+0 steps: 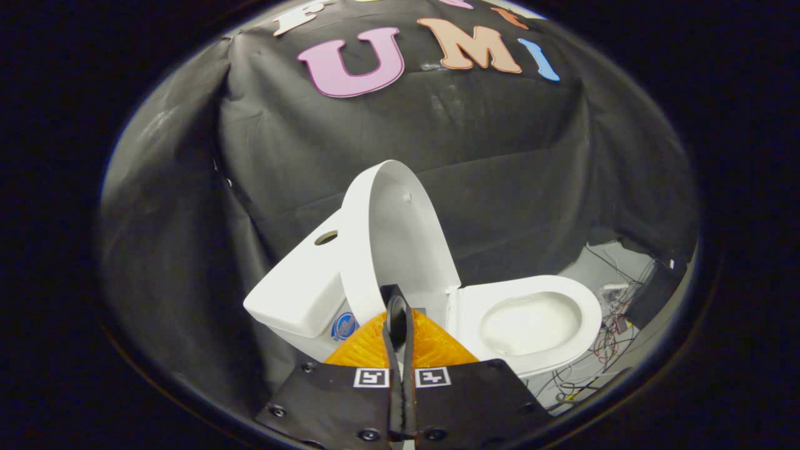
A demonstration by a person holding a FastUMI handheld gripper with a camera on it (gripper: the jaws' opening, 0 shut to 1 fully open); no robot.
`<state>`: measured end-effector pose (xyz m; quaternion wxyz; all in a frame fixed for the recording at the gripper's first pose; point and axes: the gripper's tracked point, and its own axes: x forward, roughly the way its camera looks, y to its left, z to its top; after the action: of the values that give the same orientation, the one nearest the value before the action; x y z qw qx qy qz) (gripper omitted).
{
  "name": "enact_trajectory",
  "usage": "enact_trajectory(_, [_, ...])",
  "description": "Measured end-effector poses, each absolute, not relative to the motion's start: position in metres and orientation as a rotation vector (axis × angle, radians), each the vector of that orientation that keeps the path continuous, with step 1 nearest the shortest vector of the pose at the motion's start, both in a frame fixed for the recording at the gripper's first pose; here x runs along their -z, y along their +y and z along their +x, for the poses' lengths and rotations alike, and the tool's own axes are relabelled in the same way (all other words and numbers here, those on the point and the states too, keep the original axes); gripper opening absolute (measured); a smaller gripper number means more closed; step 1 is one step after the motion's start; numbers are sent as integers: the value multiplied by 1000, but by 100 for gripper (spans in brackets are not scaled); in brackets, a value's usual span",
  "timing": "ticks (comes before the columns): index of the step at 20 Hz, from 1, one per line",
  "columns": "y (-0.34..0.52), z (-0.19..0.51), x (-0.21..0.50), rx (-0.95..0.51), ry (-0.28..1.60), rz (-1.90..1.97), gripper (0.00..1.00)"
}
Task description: Open the toilet lid.
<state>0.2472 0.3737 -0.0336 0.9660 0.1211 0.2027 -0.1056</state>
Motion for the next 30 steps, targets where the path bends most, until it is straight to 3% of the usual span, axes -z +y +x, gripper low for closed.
enact_trajectory(14, [405, 261, 35, 226, 398, 160, 1])
enact_trajectory(16, [410, 261, 37, 221, 396, 165, 22])
enact_trajectory(20, [412, 259, 32, 180, 364, 154, 23])
enact_trajectory(22, [410, 255, 36, 156, 351, 161, 33])
enact_trajectory(26, [402, 243, 40, 151, 351, 146, 93])
enact_trajectory(30, [397, 233, 32, 122, 327, 134, 98])
